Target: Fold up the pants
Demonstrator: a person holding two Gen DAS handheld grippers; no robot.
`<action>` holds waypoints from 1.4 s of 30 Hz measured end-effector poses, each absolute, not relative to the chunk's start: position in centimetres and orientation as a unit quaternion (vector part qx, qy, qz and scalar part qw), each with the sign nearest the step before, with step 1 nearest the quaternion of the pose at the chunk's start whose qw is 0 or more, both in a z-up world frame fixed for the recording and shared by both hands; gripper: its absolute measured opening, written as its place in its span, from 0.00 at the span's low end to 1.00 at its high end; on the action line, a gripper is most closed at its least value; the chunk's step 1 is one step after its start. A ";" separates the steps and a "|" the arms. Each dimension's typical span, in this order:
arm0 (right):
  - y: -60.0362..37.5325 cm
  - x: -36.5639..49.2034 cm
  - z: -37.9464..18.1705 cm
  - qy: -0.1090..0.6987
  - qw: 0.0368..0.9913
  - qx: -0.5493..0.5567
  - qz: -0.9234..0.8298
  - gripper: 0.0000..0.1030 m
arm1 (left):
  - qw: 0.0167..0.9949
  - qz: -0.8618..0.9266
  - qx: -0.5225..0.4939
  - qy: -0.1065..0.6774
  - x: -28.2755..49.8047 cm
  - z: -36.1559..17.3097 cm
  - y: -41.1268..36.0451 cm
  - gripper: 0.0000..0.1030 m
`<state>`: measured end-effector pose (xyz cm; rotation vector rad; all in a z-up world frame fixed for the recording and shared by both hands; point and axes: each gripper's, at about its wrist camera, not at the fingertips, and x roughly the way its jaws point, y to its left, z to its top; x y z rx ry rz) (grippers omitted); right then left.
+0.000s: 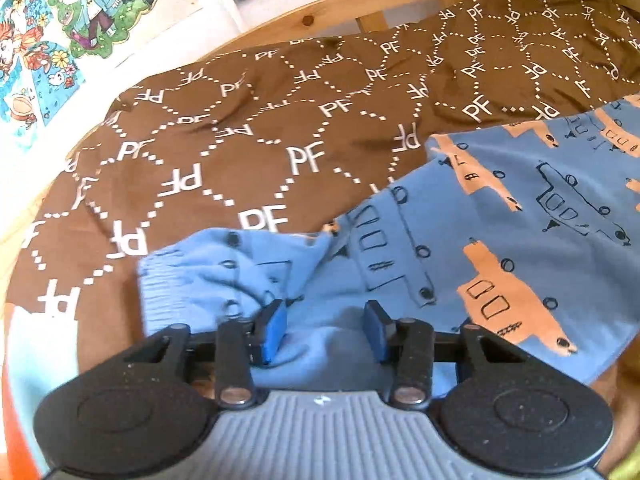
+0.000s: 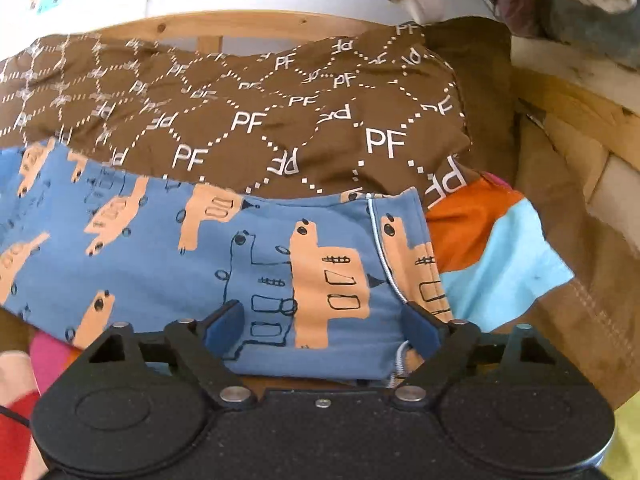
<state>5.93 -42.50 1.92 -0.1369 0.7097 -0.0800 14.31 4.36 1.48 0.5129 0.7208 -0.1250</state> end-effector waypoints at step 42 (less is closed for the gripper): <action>-51.5 -0.5 1.7 0.209 0.800 0.536 -0.171 0.78 | 0.814 -0.474 0.202 0.268 21.4 -3.0 -33.0 0.96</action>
